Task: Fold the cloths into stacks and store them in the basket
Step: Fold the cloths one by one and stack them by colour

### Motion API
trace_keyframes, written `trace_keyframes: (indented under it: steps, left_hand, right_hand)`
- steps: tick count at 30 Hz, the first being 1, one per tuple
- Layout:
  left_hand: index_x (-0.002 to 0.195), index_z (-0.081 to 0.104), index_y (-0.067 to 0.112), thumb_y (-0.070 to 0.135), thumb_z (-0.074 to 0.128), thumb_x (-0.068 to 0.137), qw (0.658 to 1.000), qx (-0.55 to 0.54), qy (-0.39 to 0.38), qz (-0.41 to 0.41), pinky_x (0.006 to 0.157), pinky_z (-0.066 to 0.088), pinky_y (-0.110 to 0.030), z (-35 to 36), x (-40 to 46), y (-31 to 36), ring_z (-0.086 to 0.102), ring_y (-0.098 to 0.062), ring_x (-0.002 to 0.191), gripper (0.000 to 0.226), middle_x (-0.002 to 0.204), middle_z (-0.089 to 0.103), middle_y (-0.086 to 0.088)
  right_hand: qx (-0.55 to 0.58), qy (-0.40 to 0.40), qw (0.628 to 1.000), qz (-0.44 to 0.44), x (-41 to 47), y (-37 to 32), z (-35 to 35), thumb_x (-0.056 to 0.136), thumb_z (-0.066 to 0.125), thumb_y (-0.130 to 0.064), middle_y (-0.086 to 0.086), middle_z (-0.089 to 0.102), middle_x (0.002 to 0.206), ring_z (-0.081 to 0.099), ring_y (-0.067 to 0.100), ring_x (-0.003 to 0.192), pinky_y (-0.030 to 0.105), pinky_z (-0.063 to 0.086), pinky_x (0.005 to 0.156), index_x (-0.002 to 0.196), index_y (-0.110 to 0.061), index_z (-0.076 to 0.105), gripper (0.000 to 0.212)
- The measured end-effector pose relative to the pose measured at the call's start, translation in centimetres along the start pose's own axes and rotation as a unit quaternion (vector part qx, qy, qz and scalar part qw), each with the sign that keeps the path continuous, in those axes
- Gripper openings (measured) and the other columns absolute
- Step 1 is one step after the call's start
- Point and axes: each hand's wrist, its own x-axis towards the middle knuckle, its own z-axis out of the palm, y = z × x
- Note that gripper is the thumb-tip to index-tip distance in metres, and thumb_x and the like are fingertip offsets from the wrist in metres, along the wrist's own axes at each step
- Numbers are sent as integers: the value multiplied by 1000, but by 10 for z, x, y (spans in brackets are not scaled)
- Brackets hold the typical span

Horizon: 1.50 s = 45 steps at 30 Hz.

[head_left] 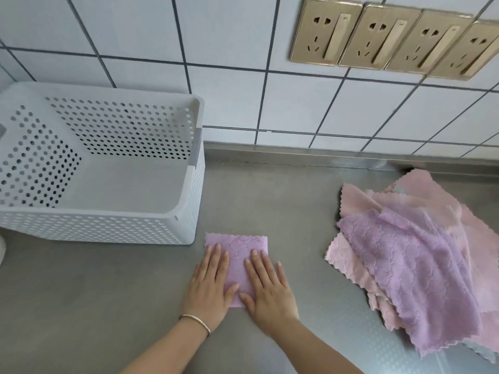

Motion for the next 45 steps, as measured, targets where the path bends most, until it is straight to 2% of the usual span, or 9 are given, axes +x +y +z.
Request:
trace_keyframes:
  steps: [5,9,14,18,26,31,34,39,45]
  left_hand:
    - [137,30,10,55,1,91,1000,9,15,-8,111,7,-28,-20,70,3,-12,-14,145,70,144,42,-12]
    - [135,35,12,56,-3,91,999,25,18,-25,103,25,-36,-33,119,0,32,-25,133,72,139,50,-10]
    - [137,41,13,62,-7,87,997,54,-4,-56,100,41,-47,-40,150,-13,44,-30,130,86,145,42,-8]
    - [139,38,10,65,-6,85,995,85,-11,-51,102,37,-52,-42,159,-17,39,-33,133,88,146,38,-11]
    - [109,62,3,20,62,66,996,40,83,18,93,33,-46,-72,168,75,55,-42,109,46,117,61,-22]
    - [102,66,13,22,66,65,989,-42,71,125,93,43,-39,-70,161,165,62,-36,102,38,105,67,-10]
    - [110,63,17,20,67,74,984,-79,20,157,99,41,-37,-73,148,207,57,-31,110,36,113,63,-6]
    - [128,43,23,37,63,74,974,-70,31,213,99,40,-32,-90,139,253,51,-23,115,59,126,53,2]
    - [106,61,28,47,55,75,963,-22,27,269,103,34,-40,-112,122,264,51,-17,119,37,117,62,8]
  right_hand:
    - [-3,-14,1000,5,66,30,-10,84,32,-55,1,39,147,4,19,144,39,12,110,138,-16,40,67]
    - [15,-14,999,24,115,39,-17,84,28,-56,1,46,143,38,19,135,44,32,107,134,-18,50,67]
    - [16,-87,996,-19,149,40,-34,94,15,-53,-2,-14,157,-20,17,142,44,-4,117,149,-20,-4,67]
    - [19,-112,993,-25,159,37,-45,97,20,-49,0,-18,157,-21,19,143,46,-7,118,149,-19,-8,66]
    - [92,197,974,61,101,161,-102,58,61,-19,-2,67,90,63,22,88,27,45,79,101,-20,66,43]
    - [-99,54,989,98,55,254,-124,45,80,-17,-1,69,80,65,23,85,35,39,88,91,-18,70,46]
    - [-191,-86,973,100,38,271,-138,79,59,-17,8,61,108,50,28,110,41,22,106,116,-11,57,38]
    - [-182,21,983,11,21,275,-159,40,77,-16,0,54,52,53,24,60,29,32,75,55,-16,60,23]
    - [-3,212,973,-94,-14,245,-182,61,51,-12,-5,52,54,44,16,63,23,40,75,62,-16,59,9]
